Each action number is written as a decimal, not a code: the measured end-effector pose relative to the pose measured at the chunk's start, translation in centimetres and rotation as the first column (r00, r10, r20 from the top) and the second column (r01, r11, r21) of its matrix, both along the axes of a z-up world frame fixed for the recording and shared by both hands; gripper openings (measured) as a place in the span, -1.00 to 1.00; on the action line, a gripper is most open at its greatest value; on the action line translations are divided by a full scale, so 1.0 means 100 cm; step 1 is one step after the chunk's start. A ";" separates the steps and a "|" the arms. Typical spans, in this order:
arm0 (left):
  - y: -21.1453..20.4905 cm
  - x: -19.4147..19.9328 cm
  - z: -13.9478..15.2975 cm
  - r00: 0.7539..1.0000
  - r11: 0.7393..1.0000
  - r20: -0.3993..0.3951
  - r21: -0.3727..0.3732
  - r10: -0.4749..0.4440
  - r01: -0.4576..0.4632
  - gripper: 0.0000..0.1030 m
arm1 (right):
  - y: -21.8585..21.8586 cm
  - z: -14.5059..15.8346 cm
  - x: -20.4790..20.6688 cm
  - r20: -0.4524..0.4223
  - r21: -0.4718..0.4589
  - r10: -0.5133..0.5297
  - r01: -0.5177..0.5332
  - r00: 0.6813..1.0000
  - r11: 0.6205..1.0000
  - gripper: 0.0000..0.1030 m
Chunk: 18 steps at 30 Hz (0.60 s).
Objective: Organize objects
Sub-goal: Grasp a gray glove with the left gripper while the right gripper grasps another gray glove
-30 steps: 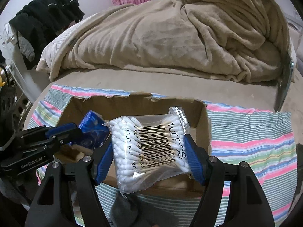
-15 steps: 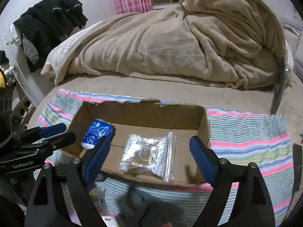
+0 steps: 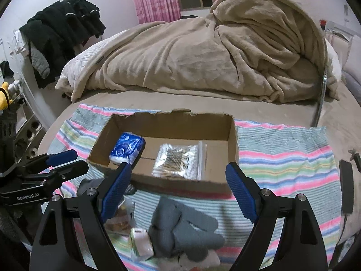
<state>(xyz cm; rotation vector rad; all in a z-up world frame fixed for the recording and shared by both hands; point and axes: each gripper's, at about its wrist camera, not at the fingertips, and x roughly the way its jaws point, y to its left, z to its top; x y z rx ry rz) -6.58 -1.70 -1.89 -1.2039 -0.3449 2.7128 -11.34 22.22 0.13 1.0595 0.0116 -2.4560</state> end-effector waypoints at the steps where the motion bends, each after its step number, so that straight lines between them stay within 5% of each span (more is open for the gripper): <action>1: 0.000 0.003 -0.001 1.000 1.000 0.003 -0.001 0.001 -0.001 0.31 | 0.001 -0.001 0.002 0.002 0.001 0.000 0.000 1.000 1.000 0.71; 18: -0.015 0.020 -0.043 0.994 0.999 0.101 -0.023 0.038 -0.036 0.31 | 0.001 -0.038 0.020 0.093 0.031 0.018 -0.021 0.995 0.999 0.70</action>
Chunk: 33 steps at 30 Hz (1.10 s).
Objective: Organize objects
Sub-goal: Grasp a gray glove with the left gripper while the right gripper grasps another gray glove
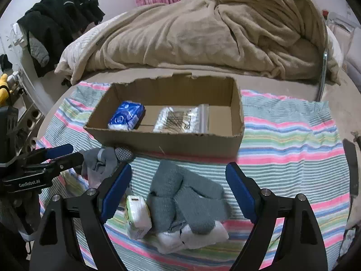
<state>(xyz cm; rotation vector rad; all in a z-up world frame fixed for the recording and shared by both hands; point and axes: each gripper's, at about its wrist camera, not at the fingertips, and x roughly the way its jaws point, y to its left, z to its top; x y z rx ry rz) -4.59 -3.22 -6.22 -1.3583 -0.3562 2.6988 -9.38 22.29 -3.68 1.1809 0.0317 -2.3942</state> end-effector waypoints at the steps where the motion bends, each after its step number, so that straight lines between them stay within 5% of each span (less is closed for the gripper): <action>1: -0.001 -0.001 -0.002 1.000 1.000 0.004 -0.003 0.002 -0.002 0.31 | 0.000 -0.002 0.000 0.005 0.001 0.001 -0.001 1.000 1.000 0.70; 13: -0.013 -0.017 -0.031 0.998 1.000 0.063 -0.010 0.015 -0.014 0.31 | -0.014 -0.030 -0.009 0.072 0.024 0.031 -0.032 0.997 0.999 0.59; 23: -0.008 -0.026 -0.044 0.998 0.999 0.056 -0.025 -0.025 0.026 0.29 | -0.030 -0.052 -0.015 0.133 0.051 0.076 -0.084 0.988 0.995 0.07; 33: 0.010 -0.021 -0.036 0.997 0.996 0.015 -0.034 -0.081 0.081 -0.38 | -0.028 -0.050 -0.011 0.122 0.025 0.094 -0.097 0.988 0.995 -0.18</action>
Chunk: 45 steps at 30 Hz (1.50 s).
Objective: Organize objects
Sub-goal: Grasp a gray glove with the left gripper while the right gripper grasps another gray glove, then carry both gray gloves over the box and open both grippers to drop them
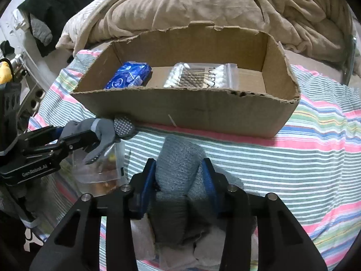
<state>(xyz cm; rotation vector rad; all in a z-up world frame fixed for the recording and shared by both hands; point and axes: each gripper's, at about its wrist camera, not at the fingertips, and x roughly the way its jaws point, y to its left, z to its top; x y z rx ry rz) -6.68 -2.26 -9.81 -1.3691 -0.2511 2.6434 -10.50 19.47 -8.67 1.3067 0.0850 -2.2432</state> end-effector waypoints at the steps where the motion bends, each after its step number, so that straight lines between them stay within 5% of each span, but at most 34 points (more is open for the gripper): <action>1: 0.001 0.001 0.001 1.000 1.000 -0.004 0.000 -0.002 0.002 -0.43 | 0.001 0.003 0.001 -0.007 -0.002 -0.001 0.001 1.000 1.000 -0.18; 28: 0.012 0.023 0.093 0.982 0.998 -0.190 0.059 -0.018 0.029 -0.51 | 0.036 0.085 0.008 -0.178 -0.086 -0.052 0.037 0.983 0.996 -0.19; 45: 0.014 -0.015 0.113 0.969 0.998 -0.246 0.067 0.002 0.015 -0.50 | 0.043 0.113 -0.035 -0.265 -0.083 -0.059 0.039 0.962 0.996 -0.19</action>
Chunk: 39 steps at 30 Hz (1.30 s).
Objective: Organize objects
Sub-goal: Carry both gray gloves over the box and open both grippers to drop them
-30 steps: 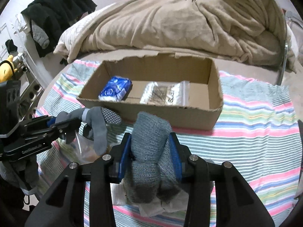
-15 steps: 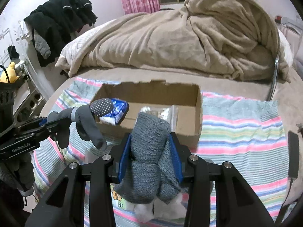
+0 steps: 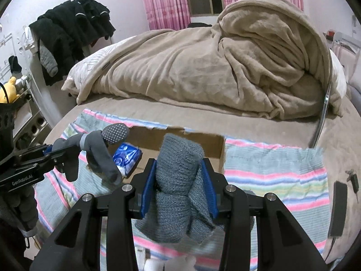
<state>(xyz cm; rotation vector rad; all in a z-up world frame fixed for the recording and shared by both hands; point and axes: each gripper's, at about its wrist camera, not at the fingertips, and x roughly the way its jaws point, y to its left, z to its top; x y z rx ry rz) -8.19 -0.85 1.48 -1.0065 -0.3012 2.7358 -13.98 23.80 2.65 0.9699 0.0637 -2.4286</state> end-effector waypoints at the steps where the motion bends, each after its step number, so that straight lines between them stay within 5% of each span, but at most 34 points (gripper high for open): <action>1: 0.000 -0.003 0.000 1.000 1.000 0.000 0.001 0.000 0.000 -0.50 | 0.000 0.000 -0.002 -0.004 0.000 -0.001 0.001 1.000 1.000 -0.19; 14: 0.003 -0.040 -0.017 1.000 1.000 0.027 0.007 0.012 -0.012 -0.50 | -0.006 -0.011 -0.047 -0.003 0.004 -0.004 0.004 1.000 1.000 -0.19; 39: 0.031 -0.084 -0.087 0.976 0.999 0.216 -0.045 -0.006 0.016 -0.43 | -0.018 -0.073 -0.074 0.077 0.067 -0.015 0.009 0.997 0.998 -0.16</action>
